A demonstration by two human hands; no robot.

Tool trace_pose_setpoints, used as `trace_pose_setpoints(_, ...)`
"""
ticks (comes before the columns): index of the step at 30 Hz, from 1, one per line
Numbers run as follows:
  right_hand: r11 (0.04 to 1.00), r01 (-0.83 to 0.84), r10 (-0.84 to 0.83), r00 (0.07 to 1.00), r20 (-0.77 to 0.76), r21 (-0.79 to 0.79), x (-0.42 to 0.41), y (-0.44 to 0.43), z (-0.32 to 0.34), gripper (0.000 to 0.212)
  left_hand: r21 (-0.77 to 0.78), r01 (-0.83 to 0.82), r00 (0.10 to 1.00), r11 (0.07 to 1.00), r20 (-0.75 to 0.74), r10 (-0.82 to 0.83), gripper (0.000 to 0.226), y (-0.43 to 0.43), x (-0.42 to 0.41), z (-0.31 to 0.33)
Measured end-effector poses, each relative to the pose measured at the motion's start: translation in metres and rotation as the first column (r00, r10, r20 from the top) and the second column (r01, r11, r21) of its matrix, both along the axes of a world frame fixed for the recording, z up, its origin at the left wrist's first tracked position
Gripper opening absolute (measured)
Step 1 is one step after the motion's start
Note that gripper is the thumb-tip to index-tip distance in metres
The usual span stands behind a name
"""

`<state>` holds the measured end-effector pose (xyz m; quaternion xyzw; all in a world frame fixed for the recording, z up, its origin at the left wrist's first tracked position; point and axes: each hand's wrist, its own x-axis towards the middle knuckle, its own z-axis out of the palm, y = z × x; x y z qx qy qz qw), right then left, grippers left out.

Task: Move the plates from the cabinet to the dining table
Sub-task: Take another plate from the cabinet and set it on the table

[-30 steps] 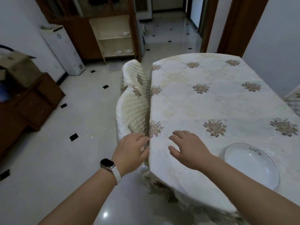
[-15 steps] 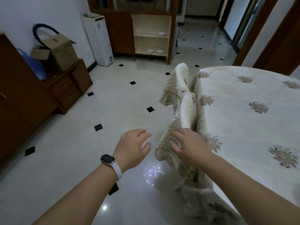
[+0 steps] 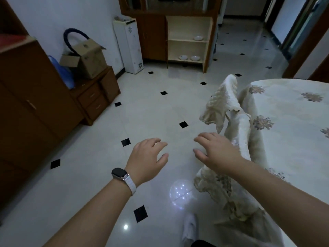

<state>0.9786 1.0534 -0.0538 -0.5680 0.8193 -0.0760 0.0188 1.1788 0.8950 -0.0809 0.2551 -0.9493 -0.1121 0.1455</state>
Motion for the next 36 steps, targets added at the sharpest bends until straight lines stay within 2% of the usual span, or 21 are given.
trace_pose_setpoints(9, 0.996, -0.088, 0.087, 0.992, 0.090, 0.007, -0.066, -0.127, -0.033, 0.059, 0.008, -0.131, 0.986, 0.991, 0.110, 0.129, 0.052, -0.104, -0.044, -0.007)
trace_pose_setpoints(13, 0.997, -0.080, 0.082, 0.991, 0.106, -0.018, -0.113, -0.175, -0.028, 0.058, -0.019, -0.133, 0.980, 0.991, 0.146, 0.135, 0.049, -0.153, -0.088, 0.000)
trace_pose_setpoints(25, 0.997, -0.075, 0.076, 0.997, 0.013, -0.028, -0.221, -0.267, 0.008, 0.064, -0.163, -0.057, 0.997, 0.985, -0.063, 0.047, 0.041, -0.255, -0.201, 0.026)
trace_pose_setpoints(33, 0.998, -0.034, 0.033, 0.999, -0.011, -0.047, -0.253, -0.358, 0.001, 0.058, -0.165, 0.014, 0.999, 0.986, -0.026, -0.019, 0.044, -0.359, -0.255, 0.006)
trace_pose_setpoints(36, 0.999, -0.009, 0.008, 1.000, -0.017, -0.035, -0.268, -0.406, -0.003, 0.056, -0.138, 0.023, 0.997, 0.990, -0.072, -0.033, 0.041, -0.413, -0.277, -0.003)
